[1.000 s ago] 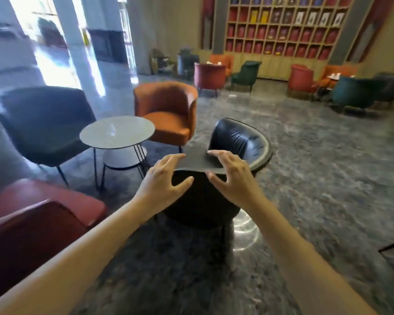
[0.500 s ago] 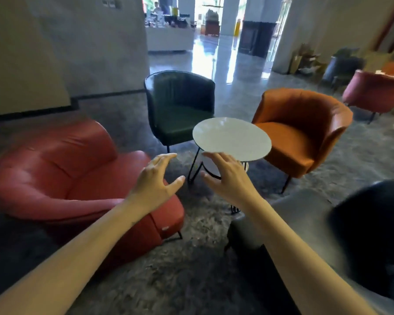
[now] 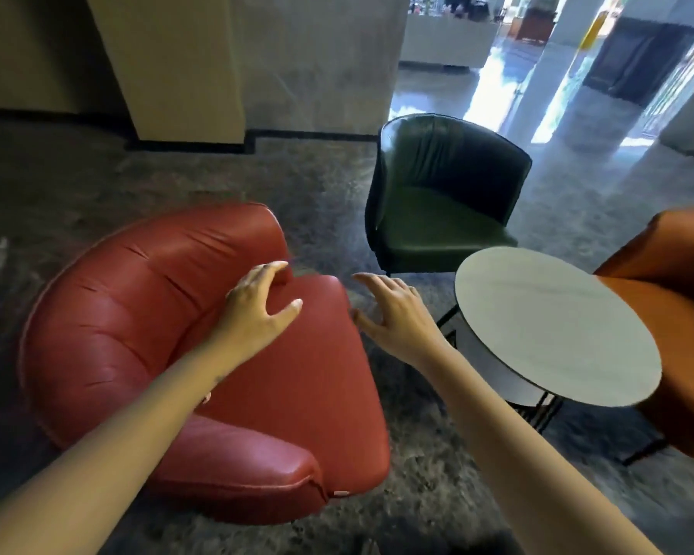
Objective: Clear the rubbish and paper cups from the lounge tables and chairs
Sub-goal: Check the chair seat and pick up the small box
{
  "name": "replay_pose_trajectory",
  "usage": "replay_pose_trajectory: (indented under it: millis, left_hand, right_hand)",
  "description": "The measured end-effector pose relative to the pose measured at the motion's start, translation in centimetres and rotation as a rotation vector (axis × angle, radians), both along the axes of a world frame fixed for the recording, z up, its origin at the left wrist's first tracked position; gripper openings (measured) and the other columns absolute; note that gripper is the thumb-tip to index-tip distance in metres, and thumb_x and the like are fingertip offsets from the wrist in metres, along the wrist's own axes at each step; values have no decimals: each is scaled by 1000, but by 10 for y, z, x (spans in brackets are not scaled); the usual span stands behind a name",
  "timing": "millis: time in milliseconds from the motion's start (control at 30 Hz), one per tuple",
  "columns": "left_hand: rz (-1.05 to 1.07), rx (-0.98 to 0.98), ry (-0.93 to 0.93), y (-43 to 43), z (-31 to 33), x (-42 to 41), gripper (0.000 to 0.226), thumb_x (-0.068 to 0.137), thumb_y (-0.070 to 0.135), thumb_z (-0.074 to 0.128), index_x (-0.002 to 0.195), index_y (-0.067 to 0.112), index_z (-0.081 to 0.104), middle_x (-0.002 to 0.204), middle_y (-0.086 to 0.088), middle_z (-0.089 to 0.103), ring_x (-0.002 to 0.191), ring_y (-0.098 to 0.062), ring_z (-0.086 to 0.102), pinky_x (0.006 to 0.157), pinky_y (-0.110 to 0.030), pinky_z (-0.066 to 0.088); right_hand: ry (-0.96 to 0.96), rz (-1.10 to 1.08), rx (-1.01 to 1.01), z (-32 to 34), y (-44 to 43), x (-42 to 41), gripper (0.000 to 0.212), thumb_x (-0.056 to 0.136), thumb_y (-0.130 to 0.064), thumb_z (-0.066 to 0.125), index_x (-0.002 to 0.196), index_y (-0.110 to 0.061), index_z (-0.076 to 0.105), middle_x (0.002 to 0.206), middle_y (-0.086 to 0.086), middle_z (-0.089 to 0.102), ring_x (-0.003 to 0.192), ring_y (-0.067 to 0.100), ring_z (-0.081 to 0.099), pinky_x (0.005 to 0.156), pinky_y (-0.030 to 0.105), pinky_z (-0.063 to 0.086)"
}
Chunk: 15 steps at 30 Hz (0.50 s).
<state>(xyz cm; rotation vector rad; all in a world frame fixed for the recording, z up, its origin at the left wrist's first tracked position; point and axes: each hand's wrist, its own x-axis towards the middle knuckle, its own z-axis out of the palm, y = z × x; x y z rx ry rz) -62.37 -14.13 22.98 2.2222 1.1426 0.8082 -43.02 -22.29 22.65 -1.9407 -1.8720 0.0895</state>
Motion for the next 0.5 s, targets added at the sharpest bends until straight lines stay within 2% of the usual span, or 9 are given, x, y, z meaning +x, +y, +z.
replay_pose_trajectory:
  millis: [133, 333, 500]
  left_hand:
    - [95, -30, 88, 53, -23, -10, 55, 80, 29, 63, 128, 9, 46, 130, -10, 49, 118, -25, 49, 101, -41, 38]
    - [271, -122, 178, 123, -68, -38, 56, 81, 18, 66, 130, 6, 44, 131, -11, 47, 121, -24, 46, 101, -28, 32]
    - [320, -233, 242, 176, -133, -67, 57, 81, 15, 65, 131, 3, 42, 133, -14, 46, 123, -25, 42, 101, -23, 26]
  right_hand:
    - [14, 158, -17, -16, 90, -6, 51, 87, -38, 55, 134, -21, 42, 135, 0, 49, 123, 23, 42, 98, 37, 29]
    - [46, 387, -99, -64, 204, -37, 57, 84, -38, 56, 135, -17, 41, 135, 3, 49, 123, 25, 42, 97, 36, 30]
    - [63, 446, -200, -134, 261, -72, 58, 83, -37, 56, 135, -16, 40, 136, 3, 48, 123, 25, 41, 96, 36, 29]
